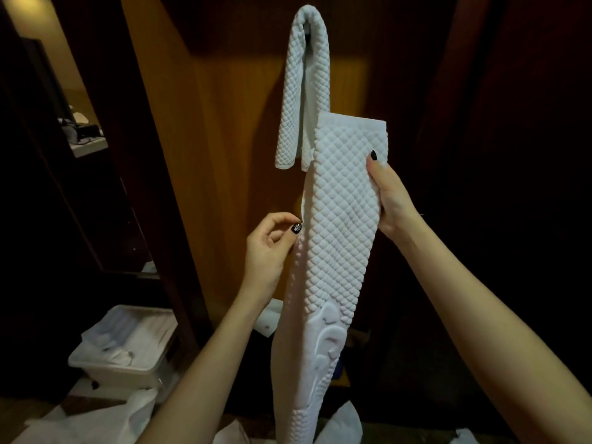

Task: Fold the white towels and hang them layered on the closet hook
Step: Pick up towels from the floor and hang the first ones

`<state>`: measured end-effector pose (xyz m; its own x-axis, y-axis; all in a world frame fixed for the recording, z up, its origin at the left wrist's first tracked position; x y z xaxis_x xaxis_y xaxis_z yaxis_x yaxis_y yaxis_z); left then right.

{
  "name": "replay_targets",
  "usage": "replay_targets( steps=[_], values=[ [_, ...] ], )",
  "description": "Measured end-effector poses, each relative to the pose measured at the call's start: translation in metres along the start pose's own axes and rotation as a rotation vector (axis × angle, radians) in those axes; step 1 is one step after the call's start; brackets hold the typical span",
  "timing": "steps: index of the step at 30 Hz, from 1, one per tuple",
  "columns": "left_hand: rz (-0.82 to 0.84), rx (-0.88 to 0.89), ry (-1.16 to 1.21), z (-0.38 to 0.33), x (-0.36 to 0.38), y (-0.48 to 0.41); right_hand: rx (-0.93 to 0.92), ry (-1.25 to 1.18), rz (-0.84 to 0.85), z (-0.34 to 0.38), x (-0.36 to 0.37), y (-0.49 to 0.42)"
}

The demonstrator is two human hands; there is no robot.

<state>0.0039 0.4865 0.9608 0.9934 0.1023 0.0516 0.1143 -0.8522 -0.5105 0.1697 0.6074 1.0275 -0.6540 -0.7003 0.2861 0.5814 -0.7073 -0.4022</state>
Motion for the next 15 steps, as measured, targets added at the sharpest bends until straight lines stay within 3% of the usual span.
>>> replay_targets(
  steps=[3,6,10,15],
  values=[
    [0.045,-0.074,0.013,0.008,0.005,0.005,-0.006,0.02,-0.021,-0.005,0.001,0.0],
    [0.064,-0.111,-0.173,0.011,0.012,0.006,-0.006,0.117,-0.088,-0.011,0.002,0.0],
    [-0.096,-0.031,-0.251,0.017,0.014,0.009,-0.068,0.258,-0.171,-0.011,0.007,0.001],
    [-0.173,-0.003,-0.131,0.025,0.017,0.012,-0.129,0.293,-0.138,-0.002,0.01,0.005]
  ],
)
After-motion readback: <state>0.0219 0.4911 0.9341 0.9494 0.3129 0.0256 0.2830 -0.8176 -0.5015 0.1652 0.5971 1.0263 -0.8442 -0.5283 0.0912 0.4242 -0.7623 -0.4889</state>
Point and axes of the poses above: each hand's wrist, its own y-axis away from the middle knuckle, its own x-axis out of the palm, z = x × y, the point moved 4 cm from there along -y, towards the middle knuckle, and after that the axes turned 12 degrees about z, right-handed, at the moved point
